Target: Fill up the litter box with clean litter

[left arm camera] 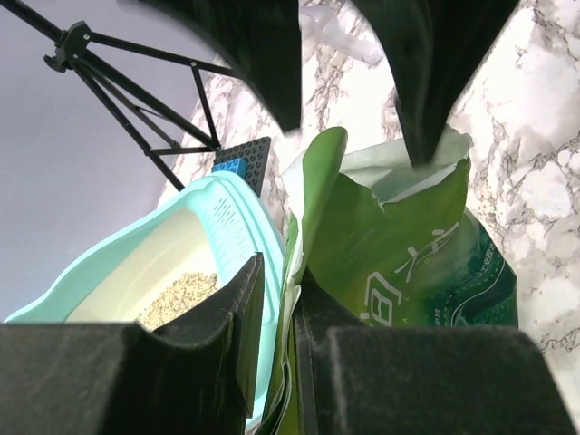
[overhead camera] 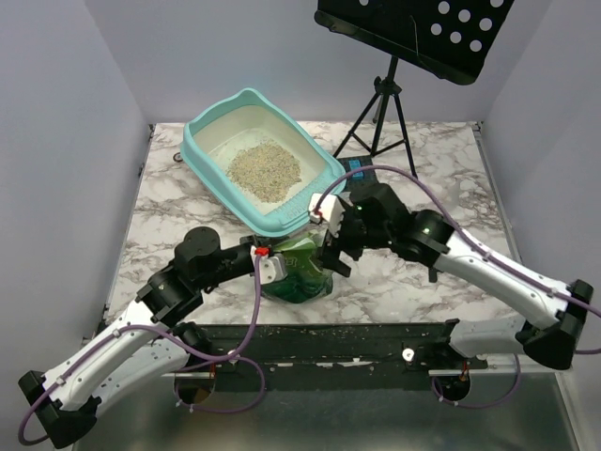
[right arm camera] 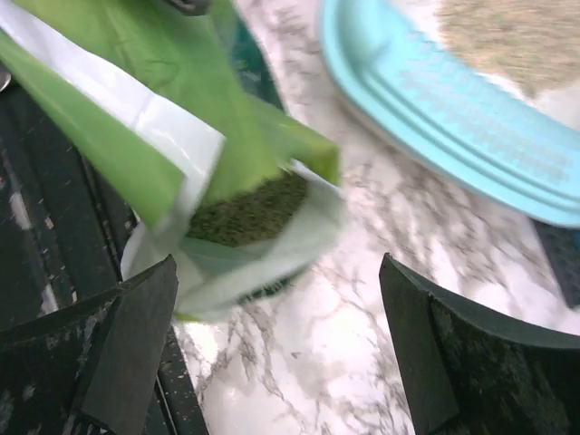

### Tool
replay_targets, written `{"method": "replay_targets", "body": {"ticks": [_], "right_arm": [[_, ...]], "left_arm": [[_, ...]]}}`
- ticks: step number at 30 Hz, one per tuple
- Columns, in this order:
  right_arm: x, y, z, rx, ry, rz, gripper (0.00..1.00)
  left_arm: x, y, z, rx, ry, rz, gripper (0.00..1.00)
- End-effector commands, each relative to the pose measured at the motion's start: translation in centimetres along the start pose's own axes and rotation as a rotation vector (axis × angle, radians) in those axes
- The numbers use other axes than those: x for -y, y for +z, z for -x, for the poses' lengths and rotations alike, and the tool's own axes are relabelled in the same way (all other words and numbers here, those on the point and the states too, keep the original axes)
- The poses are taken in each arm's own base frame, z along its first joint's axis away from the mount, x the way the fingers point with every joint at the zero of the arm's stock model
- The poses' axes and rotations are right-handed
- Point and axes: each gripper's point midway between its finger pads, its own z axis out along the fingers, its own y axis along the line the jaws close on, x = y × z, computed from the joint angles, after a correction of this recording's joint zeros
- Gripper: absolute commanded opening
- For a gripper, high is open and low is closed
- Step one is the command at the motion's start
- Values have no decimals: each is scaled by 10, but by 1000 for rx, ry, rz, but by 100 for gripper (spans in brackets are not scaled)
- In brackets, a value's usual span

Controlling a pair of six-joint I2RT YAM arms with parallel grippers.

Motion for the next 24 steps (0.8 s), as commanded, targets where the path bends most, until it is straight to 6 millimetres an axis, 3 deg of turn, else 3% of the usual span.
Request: {"method": "replay_targets", "body": {"ticks": [1, 4, 6, 10, 13, 17, 20, 24], "right_arm": [[42, -62, 16, 49, 116, -326, 100], [67, -97, 20, 33, 220, -514, 100], [78, -110, 11, -4, 243, -607, 100], [122, -133, -19, -21, 412, -832, 100], [148, -138, -46, 18, 594, -879, 100], [174, -138, -89, 29, 775, -993, 100], [191, -138, -133, 0, 941, -1090, 100], [202, -132, -191, -57, 1182, -1147, 100]], "left_arm": [[-12, -5, 4, 3, 30, 55, 26], [-12, -6, 4, 14, 35, 72, 29], [-13, -7, 4, 21, 32, 89, 34], [-16, -11, 15, 54, -12, 100, 50], [-17, -12, 25, 42, -75, 69, 59], [-26, -16, 38, 33, -137, 77, 64], [-38, -23, 53, 45, -200, 113, 66], [-56, -29, 62, 44, -347, 205, 69]]}}
